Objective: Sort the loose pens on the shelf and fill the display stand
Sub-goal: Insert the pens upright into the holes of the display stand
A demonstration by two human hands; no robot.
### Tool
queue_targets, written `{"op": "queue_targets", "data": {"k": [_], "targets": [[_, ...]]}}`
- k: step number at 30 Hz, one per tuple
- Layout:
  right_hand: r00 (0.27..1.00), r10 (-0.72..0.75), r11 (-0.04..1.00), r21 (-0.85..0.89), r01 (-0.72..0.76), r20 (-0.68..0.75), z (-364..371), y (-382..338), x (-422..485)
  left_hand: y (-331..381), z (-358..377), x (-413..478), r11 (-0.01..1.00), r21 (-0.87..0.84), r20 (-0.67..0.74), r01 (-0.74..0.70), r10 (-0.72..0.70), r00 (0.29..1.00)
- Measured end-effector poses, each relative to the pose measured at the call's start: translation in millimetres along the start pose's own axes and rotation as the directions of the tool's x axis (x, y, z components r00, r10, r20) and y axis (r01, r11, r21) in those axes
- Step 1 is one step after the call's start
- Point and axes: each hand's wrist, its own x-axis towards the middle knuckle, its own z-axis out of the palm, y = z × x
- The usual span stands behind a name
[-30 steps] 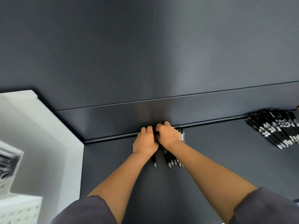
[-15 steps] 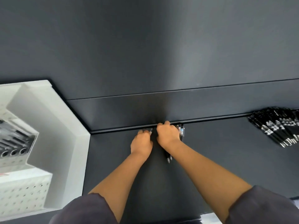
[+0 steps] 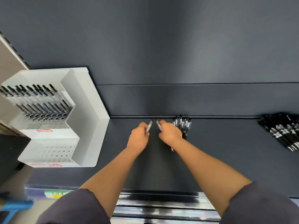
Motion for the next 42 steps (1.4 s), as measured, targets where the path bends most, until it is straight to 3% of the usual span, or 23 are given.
{"op": "queue_targets", "data": {"k": [3, 6, 10, 17, 20, 22, 25, 31, 34, 38, 42], "targets": [[0.998, -0.067, 0.96, 0.27, 0.07, -0.02, -14.4, -2.8, -4.3, 6.1, -11.3, -7.1, 0.994, -0.113, -0.062, -0.002, -0.005, 0.998], [0.997, -0.079, 0.848, 0.524, 0.08, -0.024, -27.6, -16.8, -9.2, 12.9, -28.6, -15.5, 0.987, -0.149, -0.127, -0.054, 0.035, 0.991], [0.988, -0.14, 0.731, 0.665, 0.15, -0.07, -40.8, -50.2, -16.8, 14.4, -58.8, -25.6, 0.983, -0.158, -0.265, -0.098, 0.054, 0.963], [0.942, -0.318, 0.688, 0.658, 0.307, -0.107, -59.9, -135.3, -34.2, 0.4, -121.6, -48.9, 0.971, -0.167, -0.509, -0.17, 0.062, 0.858], [0.889, -0.426, 0.783, 0.423, 0.455, -0.167, -65.6, -177.0, -41.7, -14.0, -156.9, -61.7, 0.965, -0.193, -0.584, -0.177, 0.032, 0.811], [0.855, -0.462, 0.779, 0.353, 0.519, -0.236, -69.4, -199.5, -46.3, -24.0, -179.8, -67.7, 0.969, -0.153, -0.643, -0.194, 0.051, 0.765], [0.813, -0.493, 0.701, 0.411, 0.582, -0.31, -75.2, -233.4, -50.2, -38.4, -217.1, -73.0, 0.967, -0.143, -0.715, -0.209, 0.045, 0.698], [0.817, -0.46, 0.597, 0.56, 0.575, -0.349, -72.8, -277.2, -46.4, -62.3, -268.3, -59.5, 0.962, -0.139, -0.755, -0.236, 0.052, 0.654], [0.829, -0.434, 0.618, 0.552, 0.559, -0.354, -69.0, -292.3, -37.6, -73.7, -279.8, -43.9, 0.963, -0.12, -0.747, -0.24, 0.071, 0.661], [0.844, -0.399, 0.675, 0.508, 0.535, -0.358, -62.8, -305.4, -24.6, -91.2, -282.8, -21.0, 0.964, -0.094, -0.68, -0.249, 0.121, 0.723], [0.873, -0.393, 0.762, 0.429, 0.485, -0.289, -54.7, -312.4, -14.5, -109.8, -272.8, -7.0, 0.972, 0.038, -0.582, -0.233, 0.211, 0.786]]}}
